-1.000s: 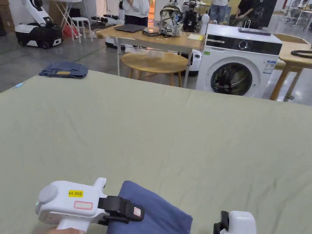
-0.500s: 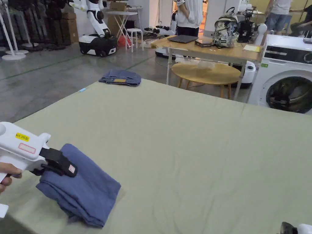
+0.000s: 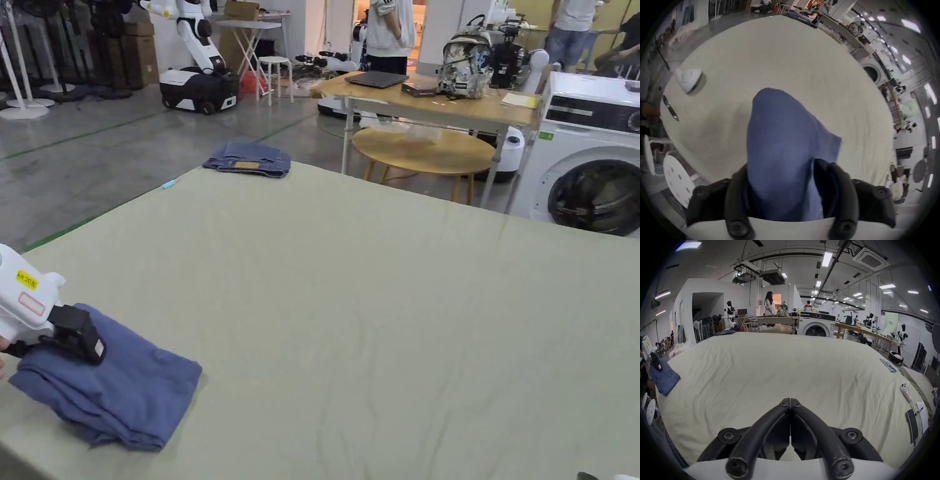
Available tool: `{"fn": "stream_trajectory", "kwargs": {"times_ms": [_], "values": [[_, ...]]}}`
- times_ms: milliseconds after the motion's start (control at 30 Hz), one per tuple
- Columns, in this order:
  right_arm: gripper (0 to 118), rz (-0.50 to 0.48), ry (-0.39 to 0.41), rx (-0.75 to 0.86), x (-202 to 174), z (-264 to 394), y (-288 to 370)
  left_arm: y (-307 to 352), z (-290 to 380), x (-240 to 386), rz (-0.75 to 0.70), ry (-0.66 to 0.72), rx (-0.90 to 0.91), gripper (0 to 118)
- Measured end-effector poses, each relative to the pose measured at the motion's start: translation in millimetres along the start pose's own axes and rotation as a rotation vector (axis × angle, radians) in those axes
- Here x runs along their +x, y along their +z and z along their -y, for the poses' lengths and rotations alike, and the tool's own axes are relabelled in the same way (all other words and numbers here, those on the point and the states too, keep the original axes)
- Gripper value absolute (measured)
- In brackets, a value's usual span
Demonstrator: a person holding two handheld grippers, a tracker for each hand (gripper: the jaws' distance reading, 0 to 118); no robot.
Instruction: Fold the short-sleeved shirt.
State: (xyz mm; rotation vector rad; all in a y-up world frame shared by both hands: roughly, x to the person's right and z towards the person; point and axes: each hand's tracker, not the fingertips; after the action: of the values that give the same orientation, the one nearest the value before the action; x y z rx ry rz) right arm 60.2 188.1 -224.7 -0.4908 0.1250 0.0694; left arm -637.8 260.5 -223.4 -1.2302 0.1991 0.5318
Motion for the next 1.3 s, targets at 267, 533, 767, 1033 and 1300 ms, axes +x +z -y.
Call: {"fn": "stream_trajectory", "kwargs": {"times_ms": [267,533,767,1033,1300], "values": [[0,-0.01,0.003,0.012,-3.4,-5.5,-5.8,14.3,0.7,3.3,-0.274,-0.106,0.154,65],[0,-0.018,-0.005,0.017,-3.5,-6.4,-5.3,19.1,35.9,41.3,-0.412,-0.2,0.287,65],[0,-0.002,-0.04,0.026,6.7,-3.6,-5.2,-10.1,98.6,120.5,-0.132,-0.288,0.502,51],[0,0.023,-0.069,0.044,22.0,-6.4,1.9,-69.9,174.9,239.0,0.018,-0.352,0.688,31],[0,0.05,-0.097,0.081,37.5,-12.6,9.9,-79.6,231.9,353.1,0.043,-0.435,0.911,12]]}}
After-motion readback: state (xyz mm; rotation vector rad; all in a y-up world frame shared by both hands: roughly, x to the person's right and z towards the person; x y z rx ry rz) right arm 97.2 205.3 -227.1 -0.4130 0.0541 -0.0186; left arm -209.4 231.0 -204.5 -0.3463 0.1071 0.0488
